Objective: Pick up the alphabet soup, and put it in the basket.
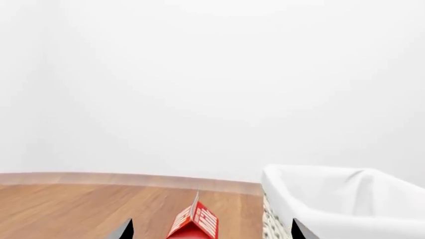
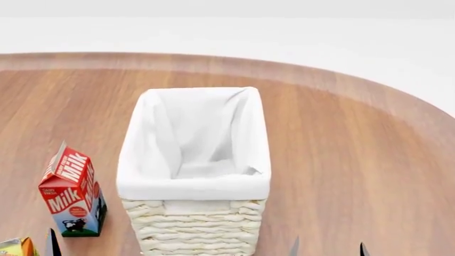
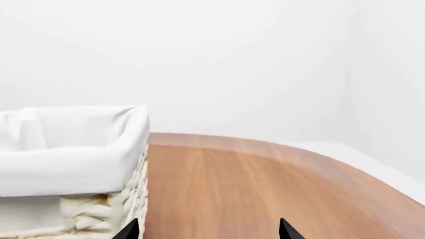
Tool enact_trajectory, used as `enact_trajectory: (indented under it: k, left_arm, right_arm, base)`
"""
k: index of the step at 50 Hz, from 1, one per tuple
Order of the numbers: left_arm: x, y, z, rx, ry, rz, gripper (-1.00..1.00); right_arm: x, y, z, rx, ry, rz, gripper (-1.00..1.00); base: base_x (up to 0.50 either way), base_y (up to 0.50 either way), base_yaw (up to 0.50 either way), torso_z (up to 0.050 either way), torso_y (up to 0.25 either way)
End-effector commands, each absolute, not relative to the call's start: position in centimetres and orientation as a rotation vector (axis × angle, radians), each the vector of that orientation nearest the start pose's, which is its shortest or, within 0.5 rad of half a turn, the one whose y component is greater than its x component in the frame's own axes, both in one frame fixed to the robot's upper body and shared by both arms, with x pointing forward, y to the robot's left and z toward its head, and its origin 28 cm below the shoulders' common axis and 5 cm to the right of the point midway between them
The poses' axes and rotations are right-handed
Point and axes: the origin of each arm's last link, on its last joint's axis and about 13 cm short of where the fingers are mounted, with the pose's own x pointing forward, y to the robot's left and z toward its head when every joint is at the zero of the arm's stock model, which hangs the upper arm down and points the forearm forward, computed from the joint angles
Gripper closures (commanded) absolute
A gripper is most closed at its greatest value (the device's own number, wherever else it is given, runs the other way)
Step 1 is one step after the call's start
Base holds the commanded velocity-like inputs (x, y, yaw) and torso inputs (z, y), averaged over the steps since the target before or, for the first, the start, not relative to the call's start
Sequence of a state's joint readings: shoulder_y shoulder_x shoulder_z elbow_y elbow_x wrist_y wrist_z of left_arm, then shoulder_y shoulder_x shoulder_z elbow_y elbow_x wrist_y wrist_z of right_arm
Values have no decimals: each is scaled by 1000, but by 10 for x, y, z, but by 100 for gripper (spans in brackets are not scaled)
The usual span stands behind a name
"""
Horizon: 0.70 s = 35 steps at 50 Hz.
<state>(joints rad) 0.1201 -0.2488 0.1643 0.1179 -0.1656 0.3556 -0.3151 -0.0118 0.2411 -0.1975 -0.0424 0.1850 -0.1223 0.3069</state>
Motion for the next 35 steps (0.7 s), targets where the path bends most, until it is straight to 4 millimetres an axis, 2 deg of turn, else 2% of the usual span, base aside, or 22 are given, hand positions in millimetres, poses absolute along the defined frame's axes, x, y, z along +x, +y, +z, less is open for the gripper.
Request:
enact_trajectory:
  k: [1,22,30,32,33,35]
  left_arm:
    - [184,225,36,-20,-316,114,-100]
    - [185,227,36,-20,-313,117,-100]
    - [185,228,37,-15,-306,128,-100]
    - [185,228,37,-14,-308,131,-100]
    - [185,229,38,-14,-309,133,-100]
    - [185,229,38,-14,-309,135,-100]
  right_arm:
    - [206,-113,25,-28,-118,-98,-100]
    - [211,-116,24,-12,-111,-109,-100]
    - [222,-135,25,-26,-74,-83,-100]
    - [225,-140,23,-50,-62,-49,-100]
    - [225,-143,24,-63,-63,26,-100]
    - [225,-146,25,-86,-72,38,-100]
  base:
    - [180,0,0,0,0]
    - [23,0,0,0,0]
    - [0,0,0,0,0]
    - [0,0,0,0,0]
    - [0,0,0,0,0]
    - [0,0,0,0,0]
